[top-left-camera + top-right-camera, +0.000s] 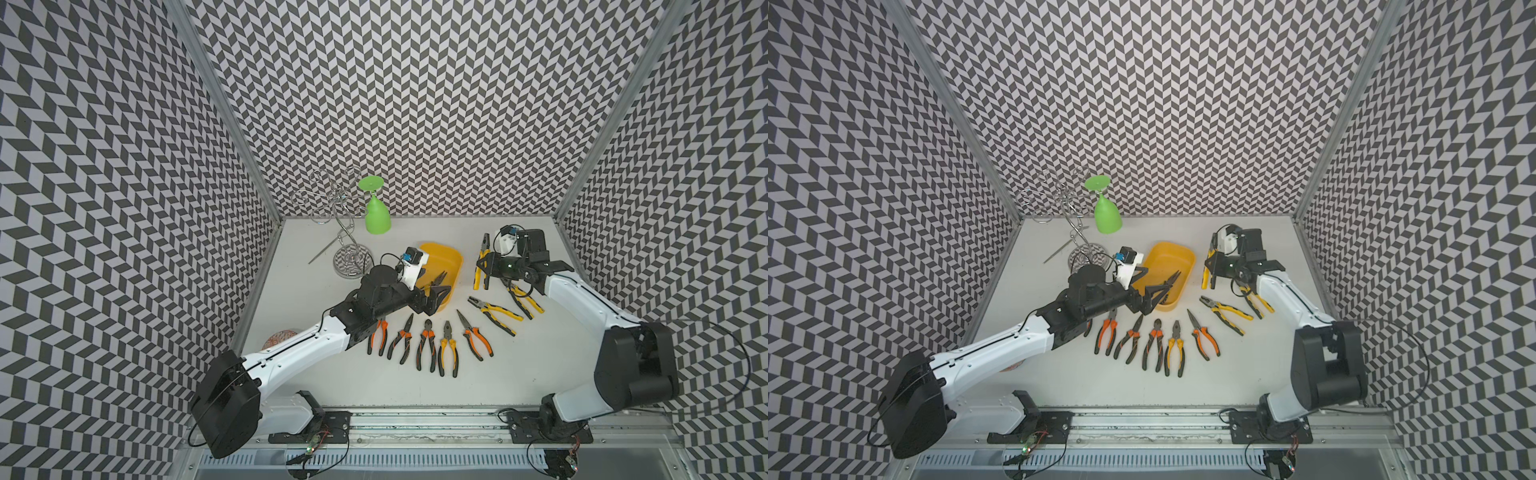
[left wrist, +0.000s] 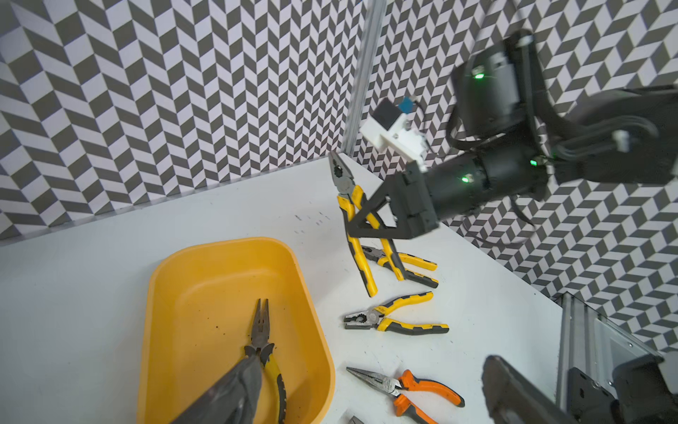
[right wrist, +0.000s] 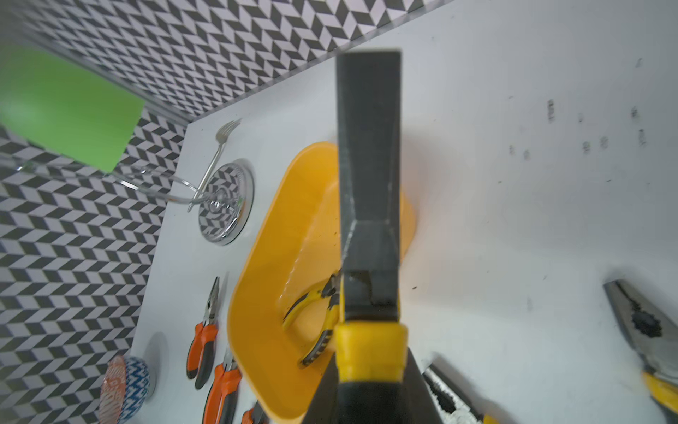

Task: Take the pliers out of the storage box
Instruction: Place the pliers at the center of the board.

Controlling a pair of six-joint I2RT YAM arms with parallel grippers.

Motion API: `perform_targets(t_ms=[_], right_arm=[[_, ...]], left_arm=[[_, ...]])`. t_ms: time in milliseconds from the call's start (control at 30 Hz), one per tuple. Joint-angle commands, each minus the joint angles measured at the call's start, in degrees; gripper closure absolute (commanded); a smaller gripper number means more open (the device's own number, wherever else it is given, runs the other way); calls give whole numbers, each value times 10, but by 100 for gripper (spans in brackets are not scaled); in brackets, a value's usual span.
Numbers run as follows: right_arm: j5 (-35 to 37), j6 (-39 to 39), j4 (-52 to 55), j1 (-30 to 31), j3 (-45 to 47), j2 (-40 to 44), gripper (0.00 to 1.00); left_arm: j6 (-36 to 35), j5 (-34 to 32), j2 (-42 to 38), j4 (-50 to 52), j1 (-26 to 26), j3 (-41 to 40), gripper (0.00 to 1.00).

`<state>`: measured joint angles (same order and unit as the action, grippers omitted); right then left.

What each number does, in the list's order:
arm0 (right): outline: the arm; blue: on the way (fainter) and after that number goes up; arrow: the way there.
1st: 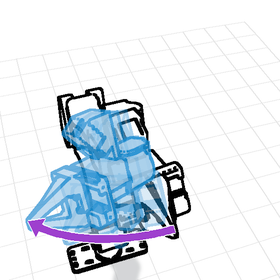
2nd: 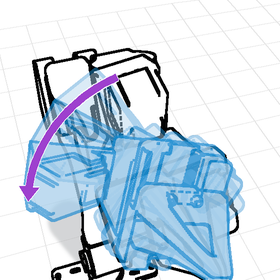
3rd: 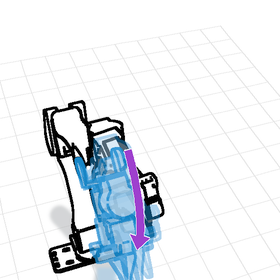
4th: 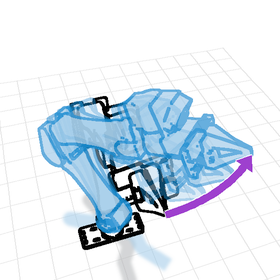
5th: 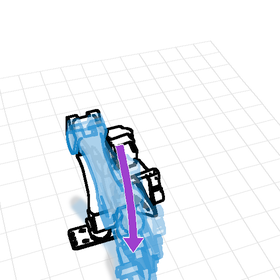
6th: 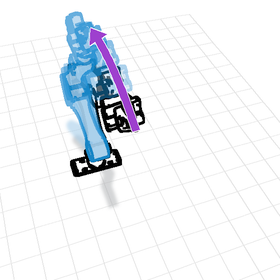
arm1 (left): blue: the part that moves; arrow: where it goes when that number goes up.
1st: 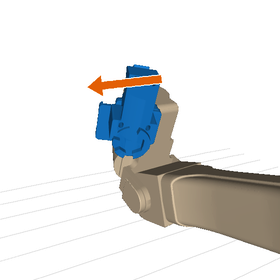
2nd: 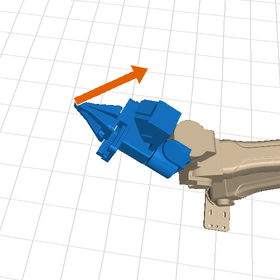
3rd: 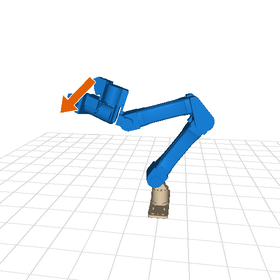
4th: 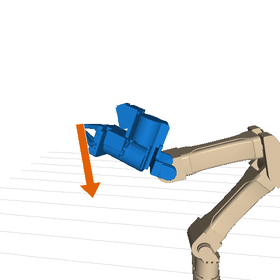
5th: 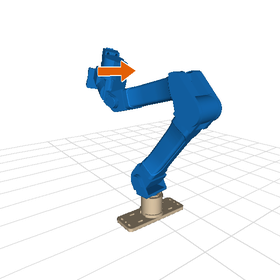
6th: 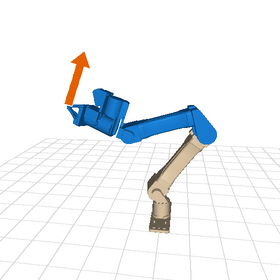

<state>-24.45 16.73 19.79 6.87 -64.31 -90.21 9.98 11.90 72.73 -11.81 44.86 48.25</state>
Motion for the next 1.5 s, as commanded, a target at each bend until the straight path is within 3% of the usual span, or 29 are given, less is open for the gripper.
perform_targets(t_ms=[0,233,533,667,767,1067,1267,1333,1467], right_arm=[[-59,-49,8,-22,-65,-69,100],[-96,-78,43,-39,-156,-203,100],[-124,-101,84,-60,-219,-314,98],[-131,-96,84,-70,-214,-325,83],[-119,-89,85,-81,-217,-332,63],[-47,-68,67,-89,-200,-299,50],[2,-53,1,-84,-116,-189,32],[2,-53,-21,-78,-83,-147,28],[-11,-47,-29,-64,-34,-74,25]], left_arm=[[-84,38,-25,-29,1,-20,2],[-151,12,-36,-9,0,-29,2],[-151,0,-47,-12,0,-48,2],[-151,-7,-49,-17,-1,-53,2],[-150,-14,-44,-16,-4,-52,2],[-127,-51,-31,15,-37,-37,2],[-61,-69,28,84,-68,18,2],[-32,-114,57,114,-69,45,2],[-37,-117,96,127,-71,72,2]])
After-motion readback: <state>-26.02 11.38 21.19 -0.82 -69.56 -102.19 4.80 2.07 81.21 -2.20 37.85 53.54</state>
